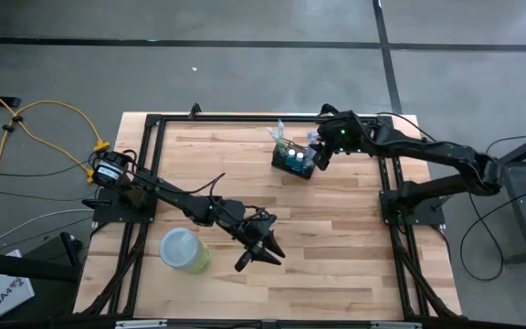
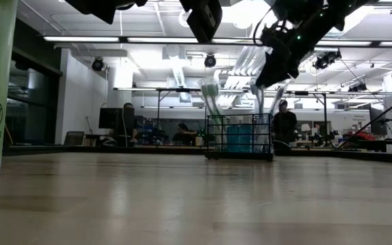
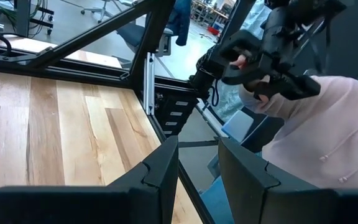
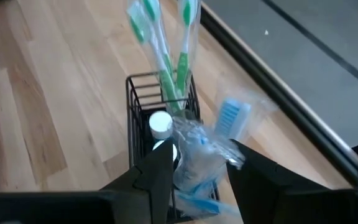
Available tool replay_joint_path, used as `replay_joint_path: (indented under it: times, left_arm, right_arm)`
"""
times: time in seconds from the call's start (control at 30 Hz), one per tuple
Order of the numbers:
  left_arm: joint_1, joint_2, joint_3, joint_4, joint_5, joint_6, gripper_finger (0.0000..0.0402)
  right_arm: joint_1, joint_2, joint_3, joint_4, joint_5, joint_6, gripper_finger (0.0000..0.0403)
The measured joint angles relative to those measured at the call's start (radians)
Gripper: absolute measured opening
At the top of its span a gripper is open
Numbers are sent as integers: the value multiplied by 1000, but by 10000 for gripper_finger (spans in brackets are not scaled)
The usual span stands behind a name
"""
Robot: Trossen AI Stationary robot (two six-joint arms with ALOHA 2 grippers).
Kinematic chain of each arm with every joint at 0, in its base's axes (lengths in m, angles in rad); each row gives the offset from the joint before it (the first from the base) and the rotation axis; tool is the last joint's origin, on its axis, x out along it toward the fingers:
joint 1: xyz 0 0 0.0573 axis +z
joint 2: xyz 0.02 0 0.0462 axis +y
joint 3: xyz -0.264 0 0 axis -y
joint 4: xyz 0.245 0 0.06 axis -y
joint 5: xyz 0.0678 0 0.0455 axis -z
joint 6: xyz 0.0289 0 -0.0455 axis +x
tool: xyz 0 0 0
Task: Pick & Place toothbrushing station
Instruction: Put the blue toothbrush into the right section of the black mesh organizer, then return to Home Position
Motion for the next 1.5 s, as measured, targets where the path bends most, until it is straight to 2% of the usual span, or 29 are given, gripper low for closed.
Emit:
replay_joint_path:
  times: [0.47,0.6,0.9,1.23,1.5]
  left_arm:
    - [0,0,0,0,0,0,111]
    - [8,0,0,0,-2,1,111]
    - [62,-5,0,-4,-11,0,111]
    - [198,-72,0,-159,-14,41,111]
    - [329,-130,0,-194,-16,96,111]
  right_arm:
    - [2,-165,0,2,-10,-18,139]
    - [3,-191,0,0,-58,3,139]
    - [3,-228,0,1,-239,57,139]
    - [23,-311,0,-16,-255,54,139]
    - [73,-385,0,-77,-260,53,139]
